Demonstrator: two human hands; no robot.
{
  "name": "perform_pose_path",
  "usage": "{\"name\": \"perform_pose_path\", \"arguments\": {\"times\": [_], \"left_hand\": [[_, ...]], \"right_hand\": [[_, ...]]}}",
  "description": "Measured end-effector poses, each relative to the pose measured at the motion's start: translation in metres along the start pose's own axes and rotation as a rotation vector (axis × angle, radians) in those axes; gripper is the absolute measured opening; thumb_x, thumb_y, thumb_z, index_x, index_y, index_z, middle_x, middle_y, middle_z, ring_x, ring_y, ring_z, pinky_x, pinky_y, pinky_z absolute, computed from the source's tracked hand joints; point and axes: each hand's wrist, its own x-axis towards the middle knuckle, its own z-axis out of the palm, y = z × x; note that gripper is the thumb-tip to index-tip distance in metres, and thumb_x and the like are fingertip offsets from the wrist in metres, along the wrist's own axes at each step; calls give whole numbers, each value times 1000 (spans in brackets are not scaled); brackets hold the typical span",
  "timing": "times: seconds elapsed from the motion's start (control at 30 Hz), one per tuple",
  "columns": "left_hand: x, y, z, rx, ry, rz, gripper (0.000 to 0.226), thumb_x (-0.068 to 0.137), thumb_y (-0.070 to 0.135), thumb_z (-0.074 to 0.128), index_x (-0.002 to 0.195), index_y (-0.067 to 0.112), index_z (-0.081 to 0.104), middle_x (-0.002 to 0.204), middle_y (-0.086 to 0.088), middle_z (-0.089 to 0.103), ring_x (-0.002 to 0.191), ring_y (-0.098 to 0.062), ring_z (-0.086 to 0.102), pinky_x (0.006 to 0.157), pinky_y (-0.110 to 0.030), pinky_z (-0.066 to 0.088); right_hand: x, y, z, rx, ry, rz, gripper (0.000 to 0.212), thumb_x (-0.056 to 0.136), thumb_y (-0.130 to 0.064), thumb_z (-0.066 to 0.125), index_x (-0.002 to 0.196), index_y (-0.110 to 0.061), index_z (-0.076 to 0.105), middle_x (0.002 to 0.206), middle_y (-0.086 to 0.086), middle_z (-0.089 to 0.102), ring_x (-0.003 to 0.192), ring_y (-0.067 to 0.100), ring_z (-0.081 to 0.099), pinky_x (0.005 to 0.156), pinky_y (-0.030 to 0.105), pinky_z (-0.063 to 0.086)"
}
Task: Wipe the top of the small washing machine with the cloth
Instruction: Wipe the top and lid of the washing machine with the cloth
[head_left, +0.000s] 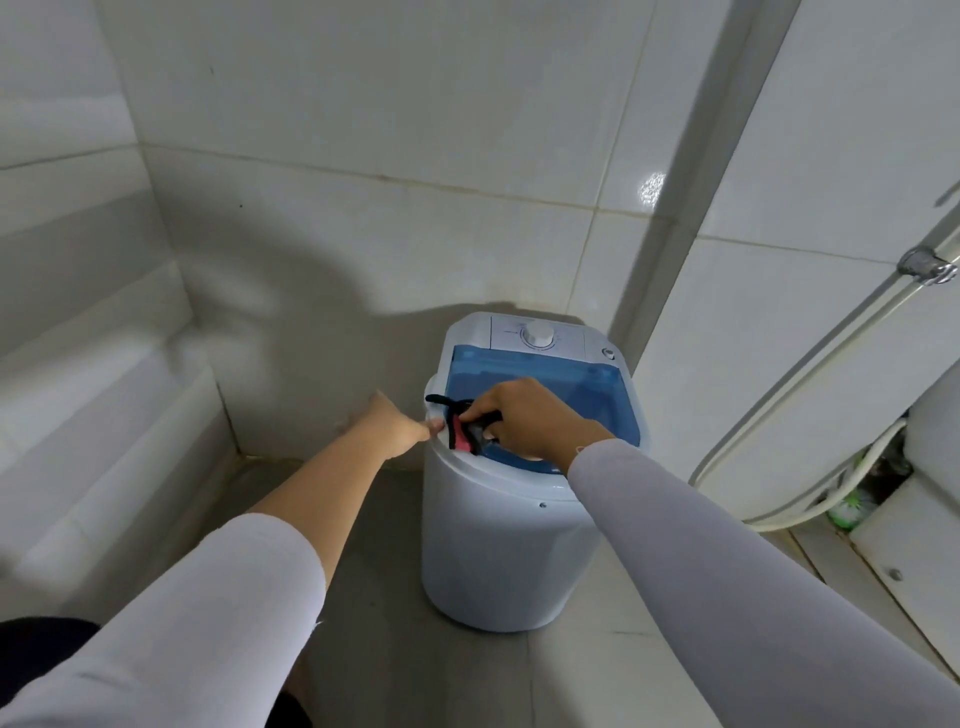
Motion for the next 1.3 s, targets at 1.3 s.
{"name": "perform_pose_path", "arguments": {"times": [1.3], "left_hand": [[-11,18,2,342,192,43,106,74,65,64,151,12,14,154,-15,29,142,-38,28,112,-57,30]], "right_hand": [[-78,85,-26,-222,-22,157,24,86,-7,57,105,-14,71,109,5,67,92,22,57,77,21,38]]}}
